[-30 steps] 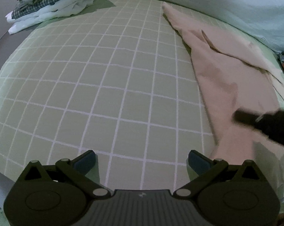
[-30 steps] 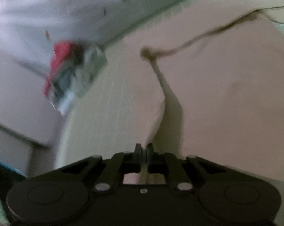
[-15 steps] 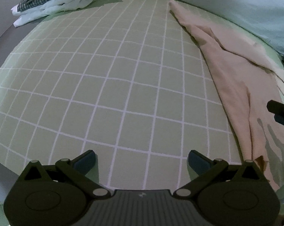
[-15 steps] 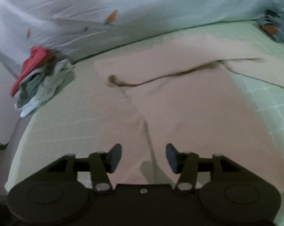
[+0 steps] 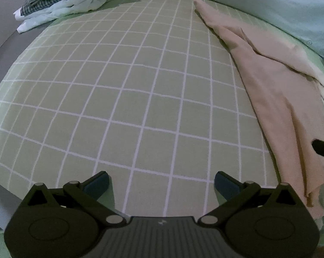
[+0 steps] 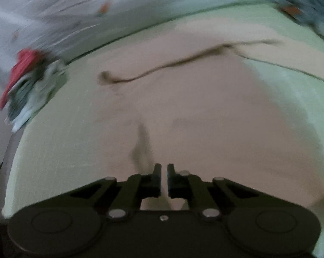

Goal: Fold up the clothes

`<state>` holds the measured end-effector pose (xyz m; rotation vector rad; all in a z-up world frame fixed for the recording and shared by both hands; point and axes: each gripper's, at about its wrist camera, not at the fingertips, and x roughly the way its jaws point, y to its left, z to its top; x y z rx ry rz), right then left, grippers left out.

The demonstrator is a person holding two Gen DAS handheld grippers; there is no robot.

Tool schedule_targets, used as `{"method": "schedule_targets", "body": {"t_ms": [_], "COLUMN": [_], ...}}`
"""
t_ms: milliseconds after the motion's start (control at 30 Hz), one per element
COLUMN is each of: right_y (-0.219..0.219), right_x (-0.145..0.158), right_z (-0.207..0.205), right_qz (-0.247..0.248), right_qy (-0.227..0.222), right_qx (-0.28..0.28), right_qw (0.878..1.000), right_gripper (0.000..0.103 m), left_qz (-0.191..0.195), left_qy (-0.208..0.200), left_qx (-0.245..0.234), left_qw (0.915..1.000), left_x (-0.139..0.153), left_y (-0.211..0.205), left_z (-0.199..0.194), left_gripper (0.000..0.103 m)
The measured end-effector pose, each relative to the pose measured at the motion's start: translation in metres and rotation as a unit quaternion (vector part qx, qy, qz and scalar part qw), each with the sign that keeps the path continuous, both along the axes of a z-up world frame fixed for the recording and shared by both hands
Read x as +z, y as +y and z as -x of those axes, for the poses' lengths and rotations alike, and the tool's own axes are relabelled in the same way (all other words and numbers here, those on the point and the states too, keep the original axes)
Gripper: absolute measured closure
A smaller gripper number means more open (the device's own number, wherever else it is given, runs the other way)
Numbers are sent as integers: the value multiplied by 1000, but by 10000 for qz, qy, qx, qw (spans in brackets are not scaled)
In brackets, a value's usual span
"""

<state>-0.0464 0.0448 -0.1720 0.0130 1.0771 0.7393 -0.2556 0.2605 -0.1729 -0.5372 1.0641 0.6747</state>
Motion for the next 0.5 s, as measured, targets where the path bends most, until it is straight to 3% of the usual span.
{"method": "schedule_targets", "body": {"t_ms": [100, 167, 200, 333, 500], "right_y": [-16, -24, -25, -15, 5], "right_x": [-6, -5, -3, 10, -5], "right_z": [-8, -7, -5, 6, 16], "right_qz": [-116, -434, -570, -847, -424], "right_qy": [334, 525, 525, 262, 367], "right_qx": [-286, -373, -352, 128, 532], "right_qw": [9990, 9970, 9964, 9960, 9970], "right_gripper": [87, 61, 58, 53, 53], "left_qz": [-1, -22, -33, -70, -126], "left_qy": [-14, 23, 47, 118, 202], "left_qx": [15, 13, 7, 2, 3], "left_qw": [10000, 10000, 10000, 9999, 9997], "left_x": [0, 0, 0, 0, -1], "left_y": [2, 3, 3, 4, 2], "left_z": [1, -1, -2, -4, -7], "left_gripper": [0, 0, 0, 0, 0]}}
